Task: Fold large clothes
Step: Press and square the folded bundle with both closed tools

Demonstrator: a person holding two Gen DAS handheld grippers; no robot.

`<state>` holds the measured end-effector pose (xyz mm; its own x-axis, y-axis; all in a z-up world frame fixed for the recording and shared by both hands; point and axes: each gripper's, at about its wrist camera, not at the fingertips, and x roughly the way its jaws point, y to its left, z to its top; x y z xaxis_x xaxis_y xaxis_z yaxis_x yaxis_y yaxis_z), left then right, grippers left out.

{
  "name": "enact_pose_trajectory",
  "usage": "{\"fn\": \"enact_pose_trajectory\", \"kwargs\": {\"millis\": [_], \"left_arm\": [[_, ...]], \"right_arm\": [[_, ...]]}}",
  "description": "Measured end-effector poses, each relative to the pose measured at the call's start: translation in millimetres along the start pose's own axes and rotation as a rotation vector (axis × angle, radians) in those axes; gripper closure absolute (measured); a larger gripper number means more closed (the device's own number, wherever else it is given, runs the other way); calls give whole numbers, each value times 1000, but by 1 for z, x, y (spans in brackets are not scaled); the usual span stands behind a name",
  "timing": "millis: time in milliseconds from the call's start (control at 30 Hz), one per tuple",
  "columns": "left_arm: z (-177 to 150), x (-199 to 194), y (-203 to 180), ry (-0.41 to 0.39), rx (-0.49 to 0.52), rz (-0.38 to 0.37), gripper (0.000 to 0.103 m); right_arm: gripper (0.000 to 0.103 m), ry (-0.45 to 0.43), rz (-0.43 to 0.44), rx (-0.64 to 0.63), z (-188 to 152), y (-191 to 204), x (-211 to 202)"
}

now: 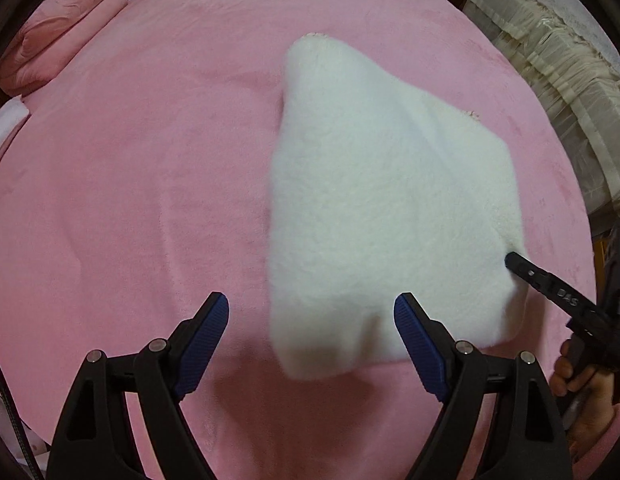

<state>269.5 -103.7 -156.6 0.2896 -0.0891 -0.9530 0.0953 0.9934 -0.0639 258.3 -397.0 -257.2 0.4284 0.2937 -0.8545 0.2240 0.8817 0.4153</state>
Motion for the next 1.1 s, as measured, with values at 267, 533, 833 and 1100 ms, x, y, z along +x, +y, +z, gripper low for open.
{"fn": "enact_pose_trajectory", "kwargs": {"millis": [267,533,833,1100], "left_arm": [[-1,-3,5,-51,32,60,20],[0,6,-1,-7,40,-122,82],[-19,85,-3,175,-55,-228,85],[-36,78,34,121,-120,-229,102]], "right_arm": [[51,-145,-230,-57,-9,21,-13],[85,-224,-49,-120,-4,48,-50],[103,120,207,-130,-31,107,46],[103,90,-37,-283,-38,68,23]]}}
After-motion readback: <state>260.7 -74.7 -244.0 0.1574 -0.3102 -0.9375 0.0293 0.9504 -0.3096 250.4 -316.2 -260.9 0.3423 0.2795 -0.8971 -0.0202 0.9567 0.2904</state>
